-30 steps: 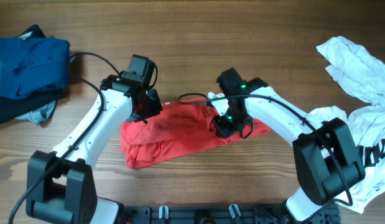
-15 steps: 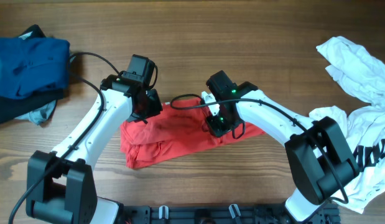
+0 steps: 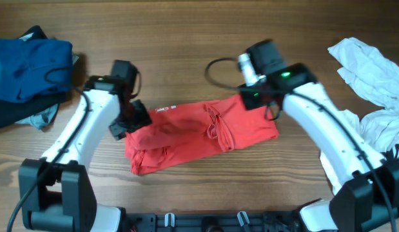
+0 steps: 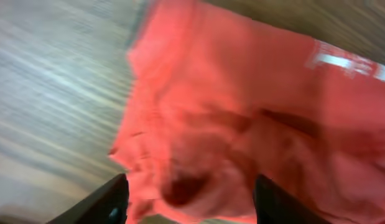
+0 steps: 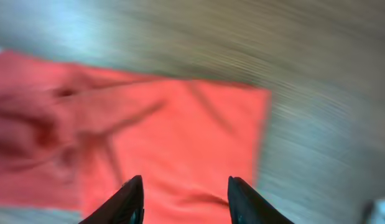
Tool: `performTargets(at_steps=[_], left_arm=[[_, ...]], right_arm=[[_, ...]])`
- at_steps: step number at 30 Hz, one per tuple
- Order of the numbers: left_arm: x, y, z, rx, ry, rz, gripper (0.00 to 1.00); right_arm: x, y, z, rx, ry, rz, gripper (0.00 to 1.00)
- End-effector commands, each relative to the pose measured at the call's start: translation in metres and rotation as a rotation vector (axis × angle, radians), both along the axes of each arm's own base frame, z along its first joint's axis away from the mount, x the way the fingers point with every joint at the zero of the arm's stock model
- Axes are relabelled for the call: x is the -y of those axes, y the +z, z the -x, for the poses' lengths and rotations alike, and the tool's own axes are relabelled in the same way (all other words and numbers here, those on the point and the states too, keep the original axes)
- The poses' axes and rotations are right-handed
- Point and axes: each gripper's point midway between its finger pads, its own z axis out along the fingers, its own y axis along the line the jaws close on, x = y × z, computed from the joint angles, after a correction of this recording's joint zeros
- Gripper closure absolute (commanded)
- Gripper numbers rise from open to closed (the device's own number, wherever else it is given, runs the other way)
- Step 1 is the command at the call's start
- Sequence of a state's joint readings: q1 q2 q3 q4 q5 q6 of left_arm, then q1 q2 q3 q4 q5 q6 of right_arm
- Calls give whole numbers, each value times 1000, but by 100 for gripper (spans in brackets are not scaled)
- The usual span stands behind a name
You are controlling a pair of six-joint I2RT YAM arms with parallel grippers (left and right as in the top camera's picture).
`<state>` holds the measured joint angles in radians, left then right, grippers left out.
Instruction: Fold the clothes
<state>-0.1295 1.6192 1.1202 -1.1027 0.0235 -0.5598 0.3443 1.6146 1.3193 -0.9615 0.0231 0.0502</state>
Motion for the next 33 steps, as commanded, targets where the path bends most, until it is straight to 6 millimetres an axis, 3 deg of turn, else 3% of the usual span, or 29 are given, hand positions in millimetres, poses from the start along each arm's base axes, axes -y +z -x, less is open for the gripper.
performTargets(at_steps=[1,3,5,8,17,19,22,24,27,30,33], left_arm=[[-6,2,4,-10,-36,26,32],[-7,-13,20,-58,-69,28,27],[-7,-26,28,-71,-67,38,25],[7,-47,36,-60,-112,133,25],[6,-86,57,-61,-108,135,26],[14,-87,57,-56,-106,182,35],[20,-84,47,-16,-108,213,83],[17,-80,41,5,-95,213,90],[-11,-67,32,36,-16,160,94],[-67,-43,24,71,128,47,93],[-107,-7,-5,193,225,53,93]], right_arm=[[46,6,-9,6,-176,31,56],[65,5,-8,-11,-228,32,56],[70,5,-9,-13,-243,33,56],[71,5,-9,-13,-245,34,56],[71,5,-9,-14,-244,34,56],[71,5,-9,-14,-245,34,55],[71,5,-9,-14,-245,34,56],[71,5,-9,-14,-245,34,56],[71,5,-9,-14,-250,33,55],[71,5,-9,-13,-252,32,56],[71,5,-9,-12,-251,31,55]])
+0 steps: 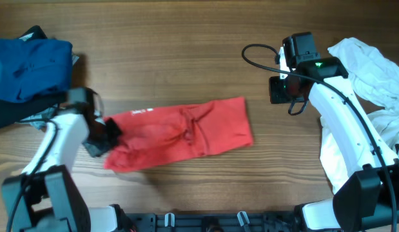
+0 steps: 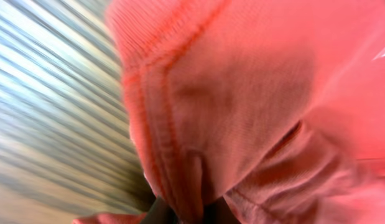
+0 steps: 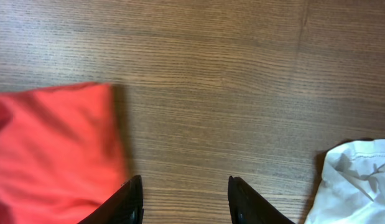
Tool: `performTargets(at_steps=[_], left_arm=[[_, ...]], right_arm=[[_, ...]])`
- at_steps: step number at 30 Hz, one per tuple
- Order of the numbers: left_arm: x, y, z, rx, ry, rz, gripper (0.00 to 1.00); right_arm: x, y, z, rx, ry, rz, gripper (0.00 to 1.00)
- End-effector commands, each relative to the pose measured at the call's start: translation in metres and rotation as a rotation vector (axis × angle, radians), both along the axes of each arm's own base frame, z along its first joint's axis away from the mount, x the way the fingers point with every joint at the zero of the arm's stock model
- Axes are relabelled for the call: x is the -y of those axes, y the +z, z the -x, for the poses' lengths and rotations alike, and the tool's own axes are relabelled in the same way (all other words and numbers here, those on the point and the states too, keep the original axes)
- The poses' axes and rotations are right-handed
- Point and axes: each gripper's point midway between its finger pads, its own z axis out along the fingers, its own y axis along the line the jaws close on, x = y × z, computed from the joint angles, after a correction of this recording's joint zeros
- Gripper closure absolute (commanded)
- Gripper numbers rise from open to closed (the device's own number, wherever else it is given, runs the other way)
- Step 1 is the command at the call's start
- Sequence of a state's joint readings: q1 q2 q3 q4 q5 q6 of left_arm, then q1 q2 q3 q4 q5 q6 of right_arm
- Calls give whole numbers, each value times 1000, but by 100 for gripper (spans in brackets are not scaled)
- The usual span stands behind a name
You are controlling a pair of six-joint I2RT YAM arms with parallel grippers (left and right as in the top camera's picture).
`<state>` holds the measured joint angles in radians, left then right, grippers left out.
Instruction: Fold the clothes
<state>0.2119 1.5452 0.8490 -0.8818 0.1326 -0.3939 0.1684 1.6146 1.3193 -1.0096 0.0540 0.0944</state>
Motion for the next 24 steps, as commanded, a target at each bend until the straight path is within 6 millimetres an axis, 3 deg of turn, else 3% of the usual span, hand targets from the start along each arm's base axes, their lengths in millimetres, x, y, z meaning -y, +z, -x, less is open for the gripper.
performTargets(at_steps=[1,3,6,12,15,21,24], left_arm=[[-46,49,-45,187,71,-59,93],[-44,76,-70,284,68,-17,93],[5,106,-96,395,-9,189,94],[132,112,-90,388,-340,287,92],[169,104,-78,362,-453,234,90],[212,111,-61,365,-563,345,93],[212,112,-62,373,-580,342,94]], right_arm=[[2,8,-4,30,-24,6,55],[2,8,-4,29,-25,6,56],[2,8,-4,29,-24,6,56],[2,8,-4,29,-24,6,55],[2,8,-4,29,-25,6,55],[1,8,-3,24,-22,-1,55],[1,7,-3,21,-23,0,55]])
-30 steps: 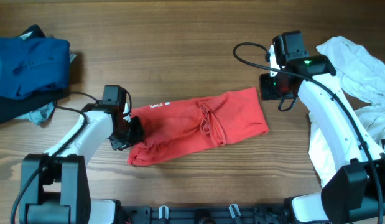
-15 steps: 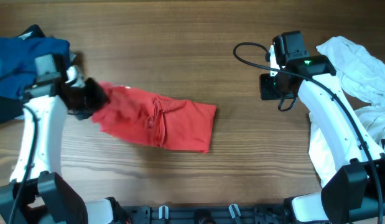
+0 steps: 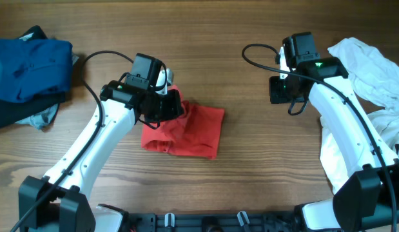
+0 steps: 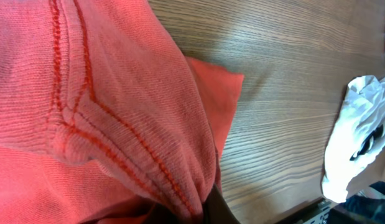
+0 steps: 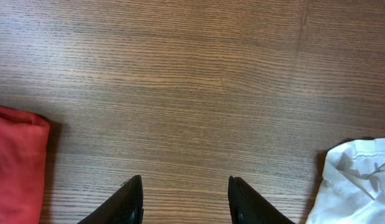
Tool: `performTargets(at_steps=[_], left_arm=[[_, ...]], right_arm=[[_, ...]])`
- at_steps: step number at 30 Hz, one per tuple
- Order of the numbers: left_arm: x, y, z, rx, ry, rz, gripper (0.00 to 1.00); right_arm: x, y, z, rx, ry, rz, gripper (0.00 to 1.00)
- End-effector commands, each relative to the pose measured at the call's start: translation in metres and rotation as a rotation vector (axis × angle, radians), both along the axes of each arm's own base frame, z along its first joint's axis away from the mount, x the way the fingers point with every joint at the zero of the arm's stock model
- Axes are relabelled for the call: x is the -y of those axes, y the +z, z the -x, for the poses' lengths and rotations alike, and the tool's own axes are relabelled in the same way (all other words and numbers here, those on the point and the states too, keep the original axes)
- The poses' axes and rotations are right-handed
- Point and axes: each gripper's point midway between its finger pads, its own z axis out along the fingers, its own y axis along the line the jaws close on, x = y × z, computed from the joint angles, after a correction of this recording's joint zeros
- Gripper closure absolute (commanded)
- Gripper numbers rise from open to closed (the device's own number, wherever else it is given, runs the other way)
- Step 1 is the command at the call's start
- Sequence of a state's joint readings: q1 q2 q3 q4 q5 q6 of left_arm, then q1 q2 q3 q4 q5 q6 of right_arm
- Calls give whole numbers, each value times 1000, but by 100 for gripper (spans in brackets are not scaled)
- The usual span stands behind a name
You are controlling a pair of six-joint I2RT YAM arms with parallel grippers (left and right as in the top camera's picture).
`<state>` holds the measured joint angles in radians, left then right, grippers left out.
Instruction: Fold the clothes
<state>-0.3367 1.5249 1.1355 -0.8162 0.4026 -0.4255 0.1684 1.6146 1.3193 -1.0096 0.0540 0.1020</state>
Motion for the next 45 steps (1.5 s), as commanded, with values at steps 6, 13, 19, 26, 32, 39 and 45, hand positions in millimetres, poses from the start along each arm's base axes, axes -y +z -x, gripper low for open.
performTargets(at_steps=[6,13,19,26,32,39,45], left_arm=[[7,23,3,75,-158,-4,93],[35,14,22,110,-271,-108,89],[47,4,26,100,-306,-122,63],[17,12,-4,167,-153,-194,73],[-87,-3,-54,115,267,-327,67],[-98,-82,-60,-82,275,-356,60],[-96,-98,-56,-132,262,-354,57]], right_arm=[[1,7,-3,22,-14,2,55],[1,7,-3,22,-15,2,55],[2,6,0,7,-15,5,55],[-18,7,2,0,82,-88,56],[-130,23,14,64,612,-455,51],[-204,-40,9,25,728,-394,44],[-226,-65,19,-3,775,-341,43]])
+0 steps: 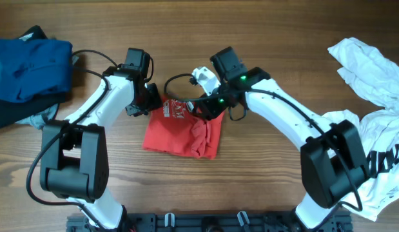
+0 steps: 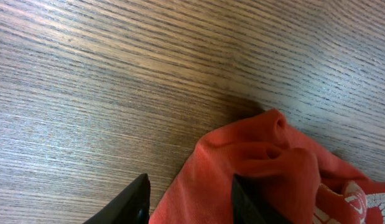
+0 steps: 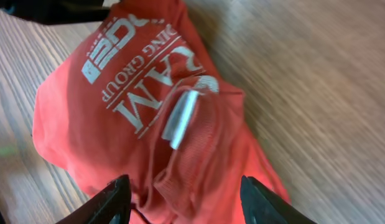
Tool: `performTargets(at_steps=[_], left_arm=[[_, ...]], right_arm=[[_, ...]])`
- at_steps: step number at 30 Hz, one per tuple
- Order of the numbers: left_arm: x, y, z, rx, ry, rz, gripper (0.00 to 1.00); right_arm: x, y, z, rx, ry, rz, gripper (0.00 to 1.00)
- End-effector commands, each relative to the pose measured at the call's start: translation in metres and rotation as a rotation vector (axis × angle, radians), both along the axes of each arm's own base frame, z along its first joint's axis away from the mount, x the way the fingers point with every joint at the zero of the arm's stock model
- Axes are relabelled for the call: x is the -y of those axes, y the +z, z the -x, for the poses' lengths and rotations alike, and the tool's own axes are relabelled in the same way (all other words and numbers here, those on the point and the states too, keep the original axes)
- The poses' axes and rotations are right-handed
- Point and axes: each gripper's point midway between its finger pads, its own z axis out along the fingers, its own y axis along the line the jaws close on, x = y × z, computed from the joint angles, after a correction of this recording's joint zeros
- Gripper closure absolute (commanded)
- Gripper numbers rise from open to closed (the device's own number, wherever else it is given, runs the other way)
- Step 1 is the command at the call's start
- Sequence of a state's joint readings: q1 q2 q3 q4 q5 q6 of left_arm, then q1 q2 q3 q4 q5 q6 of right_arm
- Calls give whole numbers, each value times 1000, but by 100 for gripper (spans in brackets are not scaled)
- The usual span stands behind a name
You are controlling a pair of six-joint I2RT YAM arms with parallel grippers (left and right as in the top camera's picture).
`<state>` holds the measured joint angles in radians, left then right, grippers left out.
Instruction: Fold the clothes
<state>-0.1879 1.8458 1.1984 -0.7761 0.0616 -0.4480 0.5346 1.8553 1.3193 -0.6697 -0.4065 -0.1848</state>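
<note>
The red shirt (image 1: 182, 131) lies on the wooden table (image 1: 263, 38) as a compact, roughly square bundle, with white lettering (image 3: 139, 93) showing near its far edge. My left gripper (image 1: 150, 103) is at the bundle's far left corner. In the left wrist view the left gripper (image 2: 189, 205) is open, its fingers (image 2: 135, 200) either side of a raised red corner (image 2: 254, 155). My right gripper (image 1: 203, 107) hovers over the bundle's far right part. In the right wrist view the right gripper (image 3: 183, 205) is open above rumpled folds.
A heap of blue clothes (image 1: 28, 61) with a grey piece (image 1: 41, 119) under it lies at the far left. A crumpled white garment (image 1: 373, 77) spreads down the right edge. Bare wood lies between the bundle and both heaps.
My left gripper has let go of the shirt's fold and now stands open at the bundle's far left corner. My right gripper has moved left from bare wood to over the bundle.
The shirt first lay as a long strip with both grippers open at its ends. Then my left gripper was shut on the left end and the right one was away at the right. Later the strip was doubled into a square, still held. Now it lies released.
</note>
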Motion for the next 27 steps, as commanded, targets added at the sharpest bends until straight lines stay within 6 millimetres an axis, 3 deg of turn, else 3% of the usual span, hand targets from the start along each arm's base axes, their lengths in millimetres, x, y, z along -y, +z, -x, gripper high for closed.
performTargets(at_steps=[1,6,7,8,9,10,12,13,14,16,22,27], left_arm=[[3,0,-4,2,8,18,57],[3,0,-3,1,8,18,56],[3,0,-3,1,8,18,56],[3,0,-3,1,8,18,55],[3,0,-3,1,8,18,55],[3,0,-3,0,8,17,55],[2,0,-2,-4,8,17,56],[2,0,-2,-4,8,17,56],[2,0,-2,-4,8,17,59],[2,0,-2,-7,8,16,60],[2,0,-2,-6,2,15,61],[2,0,-1,-10,1,15,61]], right_arm=[[-4,-21,-2,-3,-20,73,43],[-6,-40,6,-47,-2,99,44],[-6,-42,5,-43,-7,108,51],[7,-46,-6,-32,-132,176,70],[45,-52,-24,-10,-444,330,88],[85,-53,-26,-11,-727,453,96],[97,-56,-13,-80,-757,495,96],[101,-57,-7,-97,-751,520,88],[100,-58,-3,-115,-745,522,74],[97,-58,1,-138,-738,512,64],[118,-56,18,-184,-839,604,63],[156,-39,34,-155,-990,762,62]])
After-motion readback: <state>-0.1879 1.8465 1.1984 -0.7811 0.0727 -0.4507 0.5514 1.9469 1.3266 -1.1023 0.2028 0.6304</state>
